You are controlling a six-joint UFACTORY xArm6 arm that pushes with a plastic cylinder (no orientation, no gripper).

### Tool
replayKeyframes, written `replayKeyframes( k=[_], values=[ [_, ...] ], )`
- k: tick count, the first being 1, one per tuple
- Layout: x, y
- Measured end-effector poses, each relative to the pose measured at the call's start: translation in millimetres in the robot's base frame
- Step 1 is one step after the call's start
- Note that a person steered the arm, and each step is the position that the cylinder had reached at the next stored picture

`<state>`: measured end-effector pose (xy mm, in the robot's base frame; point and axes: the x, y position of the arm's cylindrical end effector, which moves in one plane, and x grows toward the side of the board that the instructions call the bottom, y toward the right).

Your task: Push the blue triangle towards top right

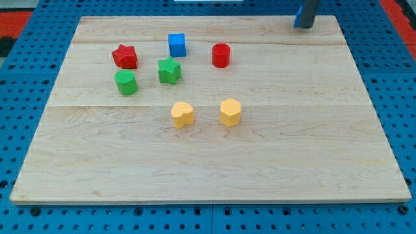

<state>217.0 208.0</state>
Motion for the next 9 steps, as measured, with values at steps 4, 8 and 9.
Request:
replayKeyframes(
  k=[4, 8, 9],
  values=[
    [-17, -72],
    [-19, -10],
    [-19, -3]
  ],
)
